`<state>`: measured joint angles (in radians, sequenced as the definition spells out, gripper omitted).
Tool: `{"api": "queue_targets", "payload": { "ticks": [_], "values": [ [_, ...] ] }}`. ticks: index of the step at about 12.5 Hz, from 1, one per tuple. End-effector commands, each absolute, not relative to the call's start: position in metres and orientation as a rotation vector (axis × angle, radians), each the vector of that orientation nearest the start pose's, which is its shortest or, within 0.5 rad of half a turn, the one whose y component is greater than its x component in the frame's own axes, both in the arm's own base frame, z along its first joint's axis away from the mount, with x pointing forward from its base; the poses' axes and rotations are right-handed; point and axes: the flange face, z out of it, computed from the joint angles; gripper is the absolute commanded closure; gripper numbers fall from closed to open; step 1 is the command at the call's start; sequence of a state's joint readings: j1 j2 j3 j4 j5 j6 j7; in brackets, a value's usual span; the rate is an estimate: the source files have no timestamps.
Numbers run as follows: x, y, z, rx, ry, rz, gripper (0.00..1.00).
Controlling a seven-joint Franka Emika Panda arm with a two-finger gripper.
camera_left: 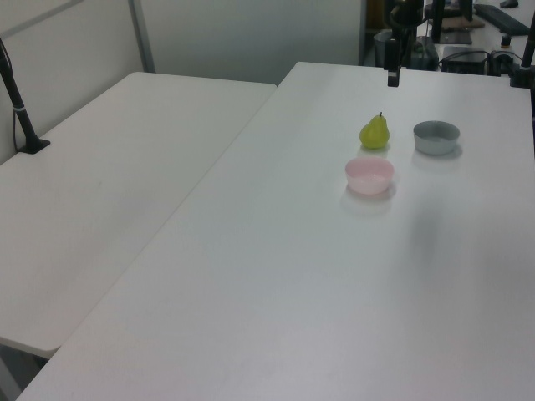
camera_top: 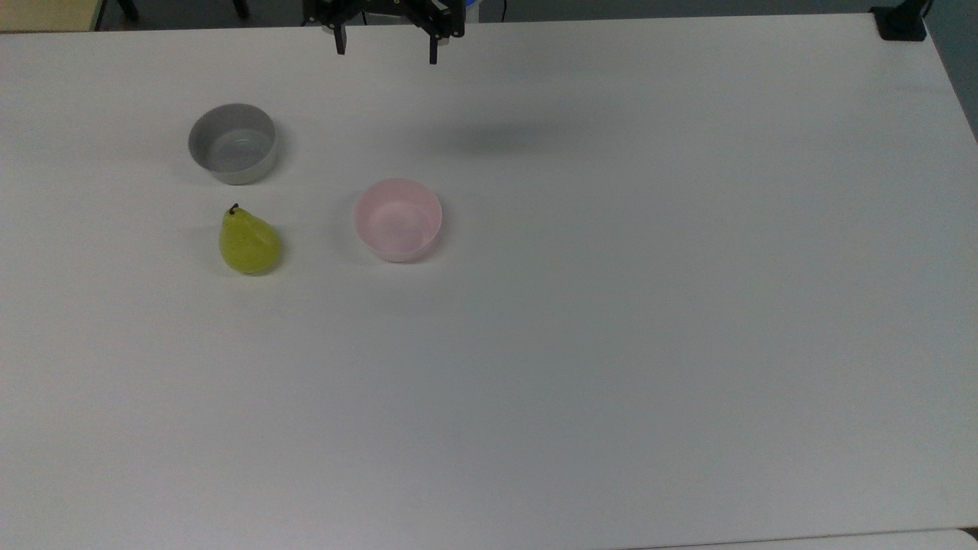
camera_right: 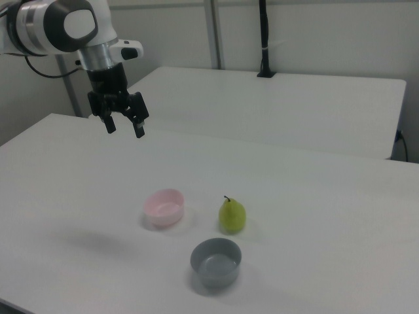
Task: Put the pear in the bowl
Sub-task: 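Move the open gripper over the yellow-green pear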
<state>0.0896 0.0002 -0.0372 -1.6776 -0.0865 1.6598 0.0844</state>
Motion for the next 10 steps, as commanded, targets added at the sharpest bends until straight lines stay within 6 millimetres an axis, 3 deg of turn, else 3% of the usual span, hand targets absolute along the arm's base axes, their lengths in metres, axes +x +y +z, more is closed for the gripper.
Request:
{"api": "queue_targets", "payload": {
  "ticks": [1,7,10],
  "values": [
    [0.553,0.017,0.588,-3.227,0.006,0.028,0.0],
    [0.553,0.013,0.588,-3.227,0.013,0.028,0.0],
    [0.554,0.0,0.587,-3.222,-0.075,0.035,0.0]
  ]
}}
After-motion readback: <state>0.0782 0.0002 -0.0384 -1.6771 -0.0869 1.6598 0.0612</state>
